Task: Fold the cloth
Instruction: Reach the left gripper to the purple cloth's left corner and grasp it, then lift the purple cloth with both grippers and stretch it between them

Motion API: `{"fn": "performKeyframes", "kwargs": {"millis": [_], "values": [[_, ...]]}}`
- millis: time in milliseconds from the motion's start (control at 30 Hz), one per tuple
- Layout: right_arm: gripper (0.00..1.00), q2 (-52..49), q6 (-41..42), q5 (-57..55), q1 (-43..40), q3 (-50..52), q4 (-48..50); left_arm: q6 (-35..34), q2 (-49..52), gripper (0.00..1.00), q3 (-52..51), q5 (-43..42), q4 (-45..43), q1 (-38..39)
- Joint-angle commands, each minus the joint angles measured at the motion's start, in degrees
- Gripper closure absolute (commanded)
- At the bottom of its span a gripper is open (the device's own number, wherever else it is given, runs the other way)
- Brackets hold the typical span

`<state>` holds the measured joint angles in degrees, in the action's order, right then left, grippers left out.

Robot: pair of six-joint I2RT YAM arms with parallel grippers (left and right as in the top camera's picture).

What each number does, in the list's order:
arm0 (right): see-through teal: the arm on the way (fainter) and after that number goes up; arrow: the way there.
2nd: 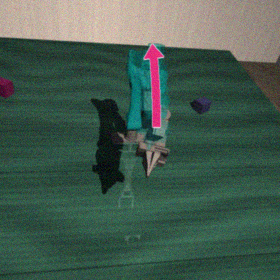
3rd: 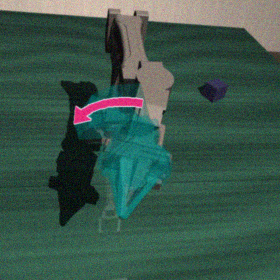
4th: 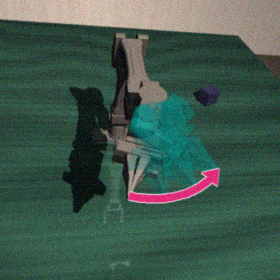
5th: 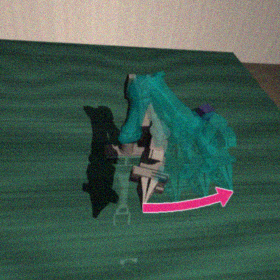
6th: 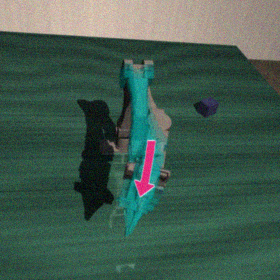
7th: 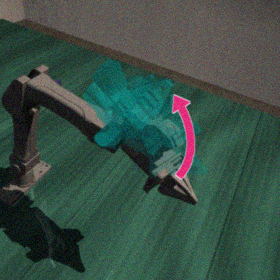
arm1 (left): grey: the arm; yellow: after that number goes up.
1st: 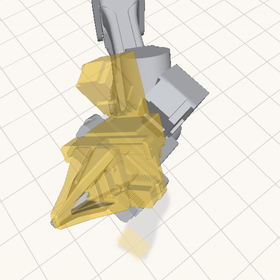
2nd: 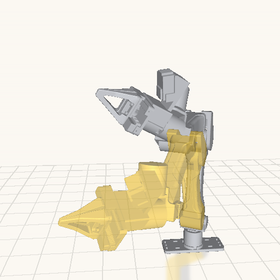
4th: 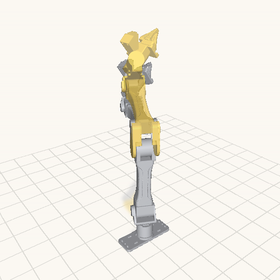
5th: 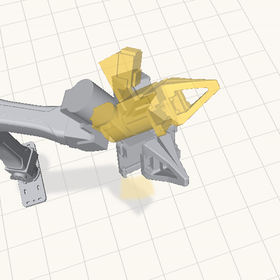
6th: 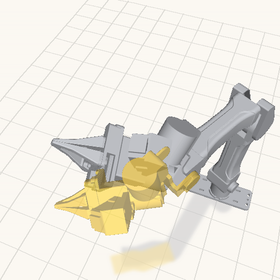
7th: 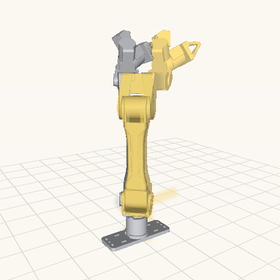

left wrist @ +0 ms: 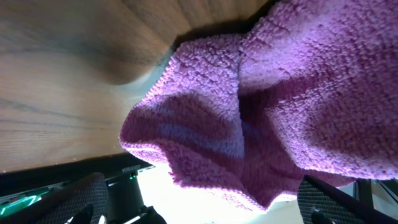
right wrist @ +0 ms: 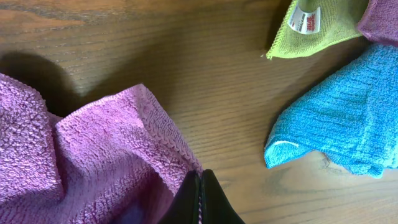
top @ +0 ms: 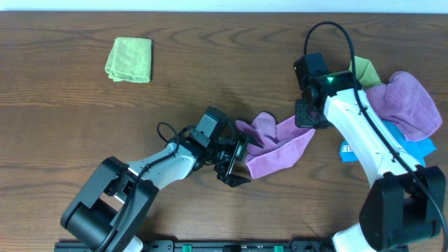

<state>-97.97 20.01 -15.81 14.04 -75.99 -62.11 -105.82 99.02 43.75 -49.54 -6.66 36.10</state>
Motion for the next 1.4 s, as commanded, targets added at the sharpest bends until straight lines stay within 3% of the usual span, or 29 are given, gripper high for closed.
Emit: {"fn": "performKeyframes", "kwargs": {"millis": [0, 533, 767, 967, 1067, 1100, 1167, 1200, 1233, 1367], "values": [[0.98, 0.52, 0.98, -0.2, -0.35, -0.07, 0.07, -1.11, 0.63, 0.0, 0.61, 0.52, 0.0, 0.33], [0.99, 0.52, 0.98, 1.49, -0.35, -0.07, 1.29, -1.57, 0.63, 0.07, 0.61, 4.15, -0.22, 1.88], [0.98, 0.52, 0.98, 1.49, -0.35, -0.07, 1.27, -2.08, 0.63, 0.23, 0.61, 5.35, -0.28, 2.1], [0.99, 0.52, 0.96, 1.49, -0.35, -0.07, 1.22, -2.19, 0.63, 0.31, 0.61, 6.71, -1.36, 3.72], [0.98, 0.52, 0.98, 1.49, -0.35, -0.07, 1.22, -2.14, 0.63, 0.43, 0.61, 6.93, -1.33, 3.69], [0.99, 0.52, 0.98, 1.49, -0.35, -0.07, 1.2, -1.9, 0.63, 0.51, 0.61, 6.95, -1.33, 3.69], [0.99, 0.52, 0.96, 1.49, -0.35, -0.07, 1.18, -0.79, 0.63, 0.72, 0.61, 7.1, -1.33, 3.69], [0.99, 0.52, 0.96, 1.49, -0.35, -0.07, 1.18, -0.39, 0.63, 0.9, 0.61, 7.1, -1.31, 3.69], [0.98, 0.52, 0.96, 1.49, -0.35, -0.07, 1.18, 0.04, 0.63, 0.94, 0.61, 7.1, -1.36, 3.69], [0.99, 0.52, 0.98, 1.46, -0.35, -0.07, 1.27, 4.87, 0.61, 0.94, 0.63, 6.19, -5.77, 3.21]]}}
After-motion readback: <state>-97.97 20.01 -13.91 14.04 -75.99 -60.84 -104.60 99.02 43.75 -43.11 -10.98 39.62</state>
